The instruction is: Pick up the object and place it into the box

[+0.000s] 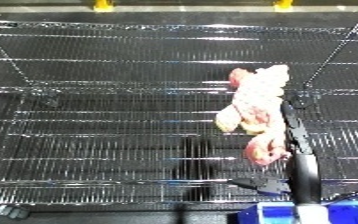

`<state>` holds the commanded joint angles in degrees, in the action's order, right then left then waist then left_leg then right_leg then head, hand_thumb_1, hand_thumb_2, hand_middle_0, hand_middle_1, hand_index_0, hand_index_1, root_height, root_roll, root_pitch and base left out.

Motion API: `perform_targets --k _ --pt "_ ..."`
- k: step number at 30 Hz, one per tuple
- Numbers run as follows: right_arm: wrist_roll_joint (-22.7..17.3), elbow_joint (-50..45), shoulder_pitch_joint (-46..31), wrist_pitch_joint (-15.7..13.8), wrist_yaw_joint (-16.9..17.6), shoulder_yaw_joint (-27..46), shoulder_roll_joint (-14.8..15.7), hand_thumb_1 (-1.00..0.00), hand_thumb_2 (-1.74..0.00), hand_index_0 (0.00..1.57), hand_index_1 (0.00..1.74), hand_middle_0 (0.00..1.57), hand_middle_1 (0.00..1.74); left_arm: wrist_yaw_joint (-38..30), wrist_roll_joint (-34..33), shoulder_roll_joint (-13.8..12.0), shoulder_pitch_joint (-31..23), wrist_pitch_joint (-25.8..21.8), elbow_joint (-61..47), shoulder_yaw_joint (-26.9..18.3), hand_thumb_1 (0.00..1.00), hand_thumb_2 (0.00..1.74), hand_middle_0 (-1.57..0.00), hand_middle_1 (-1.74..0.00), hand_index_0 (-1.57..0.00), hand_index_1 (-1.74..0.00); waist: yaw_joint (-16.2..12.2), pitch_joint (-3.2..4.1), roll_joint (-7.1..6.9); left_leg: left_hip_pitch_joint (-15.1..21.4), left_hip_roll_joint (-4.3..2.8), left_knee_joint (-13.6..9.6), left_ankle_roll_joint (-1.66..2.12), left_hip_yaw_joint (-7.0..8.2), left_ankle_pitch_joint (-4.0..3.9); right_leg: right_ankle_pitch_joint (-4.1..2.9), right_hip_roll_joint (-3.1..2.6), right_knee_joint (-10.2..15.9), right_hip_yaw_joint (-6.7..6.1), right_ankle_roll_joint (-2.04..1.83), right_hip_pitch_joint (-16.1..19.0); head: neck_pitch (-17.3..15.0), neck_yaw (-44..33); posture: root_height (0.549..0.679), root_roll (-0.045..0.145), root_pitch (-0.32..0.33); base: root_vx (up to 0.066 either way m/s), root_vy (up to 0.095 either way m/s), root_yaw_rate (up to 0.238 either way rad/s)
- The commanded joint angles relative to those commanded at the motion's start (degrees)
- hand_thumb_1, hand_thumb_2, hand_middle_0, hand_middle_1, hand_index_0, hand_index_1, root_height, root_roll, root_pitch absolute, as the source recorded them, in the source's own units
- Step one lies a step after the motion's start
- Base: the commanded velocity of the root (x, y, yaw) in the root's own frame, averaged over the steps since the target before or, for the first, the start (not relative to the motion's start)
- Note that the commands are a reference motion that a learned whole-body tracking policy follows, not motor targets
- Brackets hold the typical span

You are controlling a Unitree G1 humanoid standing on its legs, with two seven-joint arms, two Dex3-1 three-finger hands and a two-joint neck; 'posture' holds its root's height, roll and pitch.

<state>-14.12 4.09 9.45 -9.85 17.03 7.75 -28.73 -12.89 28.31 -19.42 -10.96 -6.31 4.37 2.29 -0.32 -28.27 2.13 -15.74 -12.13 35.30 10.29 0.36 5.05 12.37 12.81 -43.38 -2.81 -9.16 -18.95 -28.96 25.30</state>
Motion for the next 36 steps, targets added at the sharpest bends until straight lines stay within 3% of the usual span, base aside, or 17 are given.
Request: perform_targets --k 9,22,30,36 --pt "0.22 10.22 8.30 2.30 3.48 -0.09 -8.26 0.00 0.00 0.00 0.00 0.00 0.00 0.60 1.94 -1.14 -0.79 -0.34 -0.04 3.28 1.00 1.74 -1.57 -1.74 -1.57 -1.74 0.76 -1.42 1.87 -2.04 0.75 0.76 -0.03 -0.35 0.07 -0.21 0.44 -1.18 -0.37 -0.30 -2.66 -0.05 8.35 0.619 0.058 -0.174 0.007 -0.003 0.028" --pt "1.19 27.07 20.11 6.82 4.87 -5.40 -15.67 0.00 0.00 0.00 0.00 0.00 0.00 0.99 3.72 -2.99 -0.60 -1.93 -0.98 7.50 1.00 1.74 -1.57 -1.74 -1.57 -1.74 1.20 -1.52 5.43 -5.58 1.31 1.37 -0.05 -0.01 0.16 -0.22 1.13 -2.52 -1.25 -0.47 -7.72 4.02 16.75 0.615 0.068 -0.116 0.010 0.013 -0.019" --pt "0.28 44.35 31.00 9.06 4.12 -11.16 -17.74 0.00 0.00 0.00 0.00 0.00 0.00 1.26 4.01 -3.96 -0.64 -2.55 -1.16 9.56 1.00 1.74 -1.57 -1.74 -1.57 -1.74 1.66 -1.52 7.75 -7.35 1.57 1.83 0.08 0.36 0.16 -0.43 1.57 -3.02 -1.67 -0.37 -10.23 7.48 19.51 0.613 0.076 -0.090 0.006 0.020 -0.029" --pt "-2.14 53.42 35.92 8.22 2.95 -13.57 -17.69 0.00 0.00 0.00 0.00 0.00 0.00 1.22 4.36 -4.18 -0.83 -2.58 -1.35 10.42 1.00 1.74 -1.57 -1.74 -1.57 -1.74 1.98 -1.52 8.74 -8.50 1.77 1.69 0.13 0.36 -0.07 -0.39 1.68 -2.92 -1.71 -0.29 -11.32 8.86 20.47 0.613 0.077 -0.071 0.008 0.008 0.016"
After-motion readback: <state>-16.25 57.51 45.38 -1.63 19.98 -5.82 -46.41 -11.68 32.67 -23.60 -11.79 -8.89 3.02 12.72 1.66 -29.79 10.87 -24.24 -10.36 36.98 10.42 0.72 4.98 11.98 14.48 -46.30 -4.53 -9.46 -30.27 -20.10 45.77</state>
